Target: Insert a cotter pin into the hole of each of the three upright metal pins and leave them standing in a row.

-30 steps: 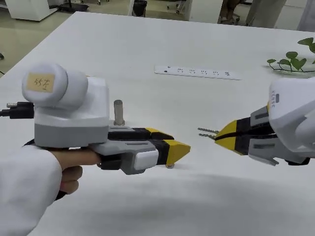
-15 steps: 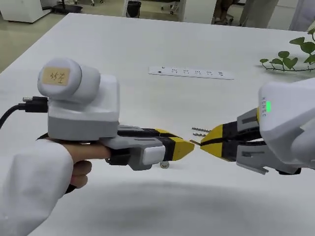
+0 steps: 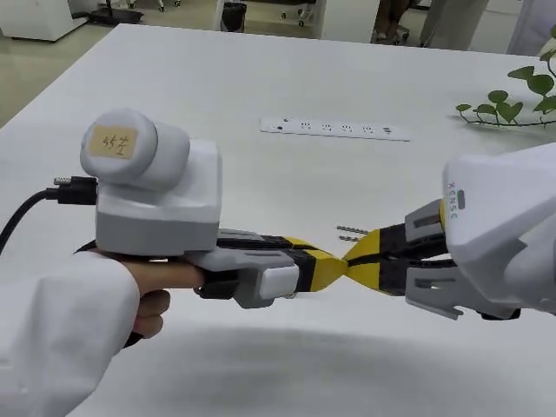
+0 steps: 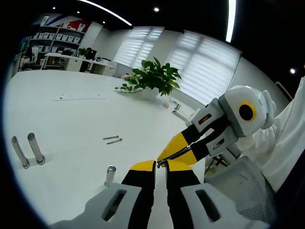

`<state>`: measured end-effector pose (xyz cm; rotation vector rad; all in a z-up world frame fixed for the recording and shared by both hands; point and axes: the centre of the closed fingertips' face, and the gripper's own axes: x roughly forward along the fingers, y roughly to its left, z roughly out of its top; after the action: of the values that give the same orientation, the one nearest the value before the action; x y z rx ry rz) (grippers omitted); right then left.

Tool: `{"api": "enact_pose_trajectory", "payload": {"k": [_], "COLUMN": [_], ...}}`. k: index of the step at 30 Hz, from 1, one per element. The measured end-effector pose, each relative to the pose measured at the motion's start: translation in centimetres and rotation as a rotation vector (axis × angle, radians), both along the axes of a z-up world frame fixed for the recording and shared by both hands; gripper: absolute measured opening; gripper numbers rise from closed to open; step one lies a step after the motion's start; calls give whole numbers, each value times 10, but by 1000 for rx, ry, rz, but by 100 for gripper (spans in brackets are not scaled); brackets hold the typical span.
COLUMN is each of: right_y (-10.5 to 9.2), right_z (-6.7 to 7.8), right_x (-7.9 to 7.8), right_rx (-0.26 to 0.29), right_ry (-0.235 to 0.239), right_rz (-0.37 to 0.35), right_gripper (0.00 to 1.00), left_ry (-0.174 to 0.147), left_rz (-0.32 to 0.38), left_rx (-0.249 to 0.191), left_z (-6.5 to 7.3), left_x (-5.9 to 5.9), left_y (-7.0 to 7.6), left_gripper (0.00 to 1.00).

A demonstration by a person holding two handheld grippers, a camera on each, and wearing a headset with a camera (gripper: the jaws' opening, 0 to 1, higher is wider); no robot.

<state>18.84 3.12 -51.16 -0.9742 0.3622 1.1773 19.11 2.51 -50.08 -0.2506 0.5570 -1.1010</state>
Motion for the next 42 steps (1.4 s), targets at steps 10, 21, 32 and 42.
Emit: {"api": "enact_pose_trajectory", "payload": {"k": [10, 21, 32, 42], "right_y": [3, 6, 9, 9], "right_z": [1, 2, 4, -3], "right_x": [-1, -6, -6, -8], "right_rx": [-1, -11, 20, 23], "right_ry": [-14, -25, 11, 55], "right_rz": [12, 26, 19, 8], "right_gripper": [0, 0, 0, 2], "left_ry": [34, 79, 40, 28], "left_rz": [6, -6, -13, -23], "left_rx": [-4, -10, 9, 21], "left_z": [-3, -3, -1, -4], "left_x": [0, -4, -7, -9], "left_y": [3, 7, 9, 9], "left_gripper": [0, 0, 0, 0]}}
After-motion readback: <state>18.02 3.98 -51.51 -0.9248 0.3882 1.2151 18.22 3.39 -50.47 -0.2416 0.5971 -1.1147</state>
